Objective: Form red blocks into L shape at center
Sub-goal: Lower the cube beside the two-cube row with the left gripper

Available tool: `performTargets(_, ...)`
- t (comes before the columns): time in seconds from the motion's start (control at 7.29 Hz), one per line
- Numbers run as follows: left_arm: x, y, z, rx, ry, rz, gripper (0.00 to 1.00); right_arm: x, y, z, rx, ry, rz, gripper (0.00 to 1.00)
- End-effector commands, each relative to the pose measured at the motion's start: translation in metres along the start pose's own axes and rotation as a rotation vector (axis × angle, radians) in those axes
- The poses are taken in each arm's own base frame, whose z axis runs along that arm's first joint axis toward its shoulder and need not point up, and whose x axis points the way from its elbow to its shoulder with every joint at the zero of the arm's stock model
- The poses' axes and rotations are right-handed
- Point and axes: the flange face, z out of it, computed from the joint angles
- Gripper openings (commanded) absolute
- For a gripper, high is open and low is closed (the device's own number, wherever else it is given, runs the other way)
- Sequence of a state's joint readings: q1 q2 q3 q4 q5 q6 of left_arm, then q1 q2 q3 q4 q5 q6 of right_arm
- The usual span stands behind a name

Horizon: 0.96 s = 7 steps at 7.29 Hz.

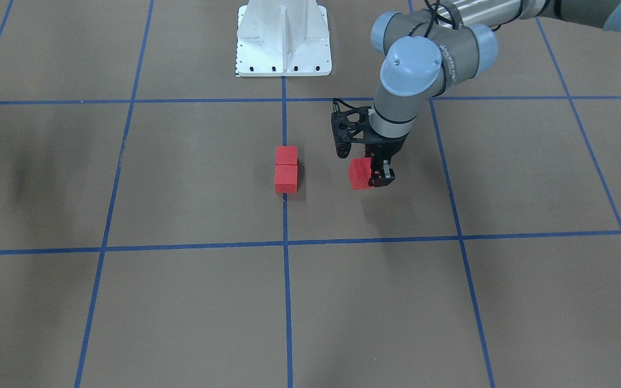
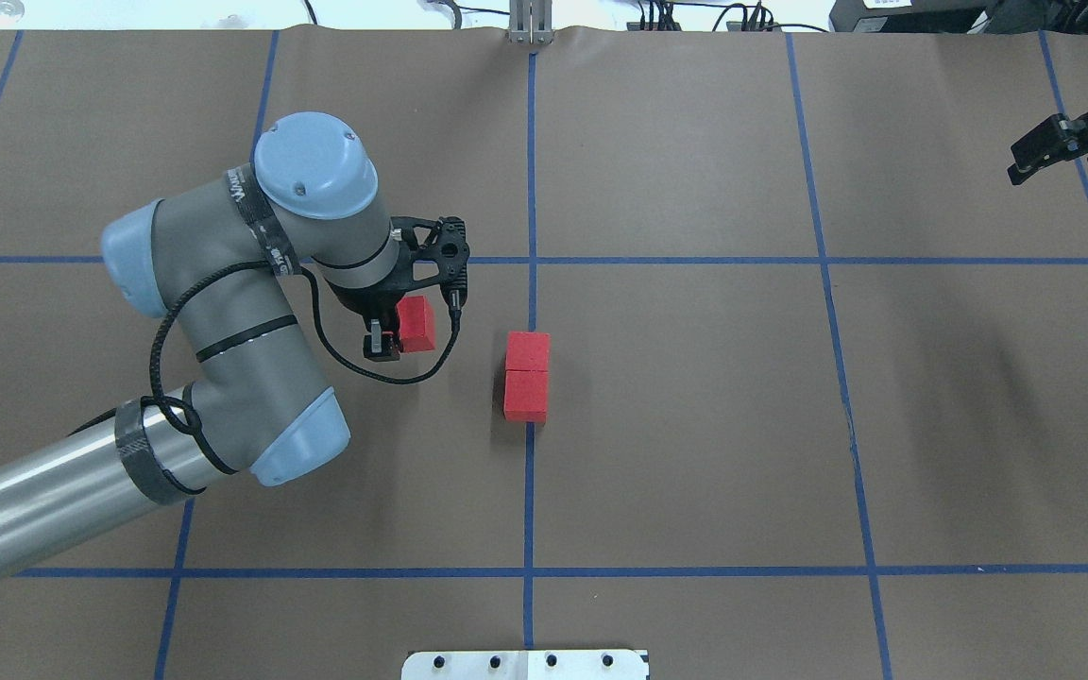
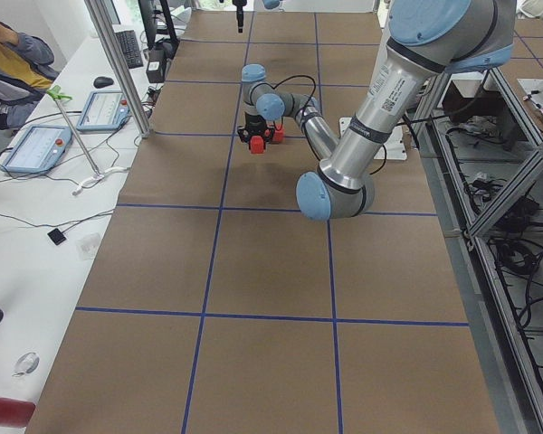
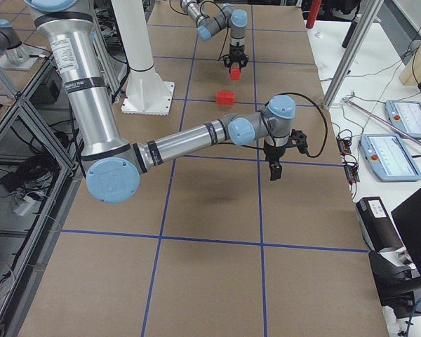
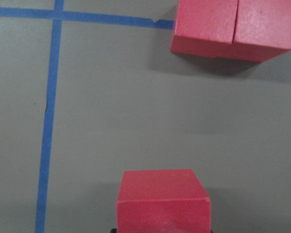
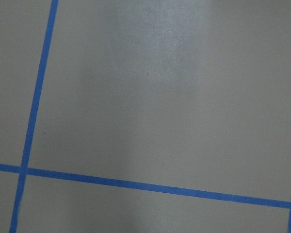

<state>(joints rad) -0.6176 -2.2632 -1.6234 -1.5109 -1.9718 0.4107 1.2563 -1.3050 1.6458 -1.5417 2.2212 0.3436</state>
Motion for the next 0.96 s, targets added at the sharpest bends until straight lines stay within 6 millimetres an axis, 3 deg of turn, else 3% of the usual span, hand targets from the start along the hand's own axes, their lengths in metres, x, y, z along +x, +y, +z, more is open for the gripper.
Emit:
performTargets(0.0, 0.008, -0.047, 0.014, -0.015, -0.003, 0.026, 0.0, -0.001, 0.0, 0.0, 0.001, 0.0, -0.001, 0.99)
performTargets(0.14, 0.004, -0.061, 0.014, -0.014, -0.003, 0.029, 0.0, -0.001, 0.0, 0.0, 0.001, 0.0, -0.001, 0.99)
performTargets(0.82, 0.01, -0.066, 0.026, -0.017, 0.009, 0.036, 0.0, -0.001, 0.0, 0.0, 0.001, 0.0, -0.001, 0.99)
